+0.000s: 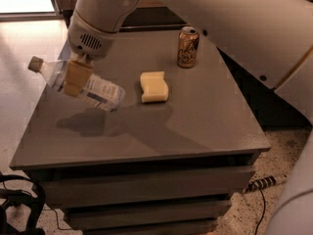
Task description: Knock blue plastic bottle over
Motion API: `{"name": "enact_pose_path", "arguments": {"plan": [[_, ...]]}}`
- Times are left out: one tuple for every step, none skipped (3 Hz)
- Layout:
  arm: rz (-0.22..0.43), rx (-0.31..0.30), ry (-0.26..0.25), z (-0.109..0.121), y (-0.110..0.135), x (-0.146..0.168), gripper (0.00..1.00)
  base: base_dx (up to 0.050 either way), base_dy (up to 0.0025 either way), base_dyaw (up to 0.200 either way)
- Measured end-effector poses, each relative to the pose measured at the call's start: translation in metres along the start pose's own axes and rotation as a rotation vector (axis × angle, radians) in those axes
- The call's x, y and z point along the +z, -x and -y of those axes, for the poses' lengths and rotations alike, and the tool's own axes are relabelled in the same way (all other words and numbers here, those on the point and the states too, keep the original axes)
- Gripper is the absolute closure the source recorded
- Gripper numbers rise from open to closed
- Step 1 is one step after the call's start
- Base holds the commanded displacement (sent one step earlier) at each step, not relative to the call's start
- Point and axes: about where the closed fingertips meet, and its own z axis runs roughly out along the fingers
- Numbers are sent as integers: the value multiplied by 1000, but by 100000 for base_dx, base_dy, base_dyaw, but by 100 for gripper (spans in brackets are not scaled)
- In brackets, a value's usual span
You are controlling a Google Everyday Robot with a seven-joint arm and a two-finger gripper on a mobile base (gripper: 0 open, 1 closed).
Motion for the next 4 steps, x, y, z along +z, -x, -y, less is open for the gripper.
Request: {"name": "enact_pose_path", "arguments": {"plan": [[-68,28,93,-3,-2,35,100,0,0,0],[-89,37,158,-1,-3,62,100,0,0,0],[-75,36,223,2,0,91,100,0,0,0],[-7,25,257,6,7,122,73,0,0,0]]}}
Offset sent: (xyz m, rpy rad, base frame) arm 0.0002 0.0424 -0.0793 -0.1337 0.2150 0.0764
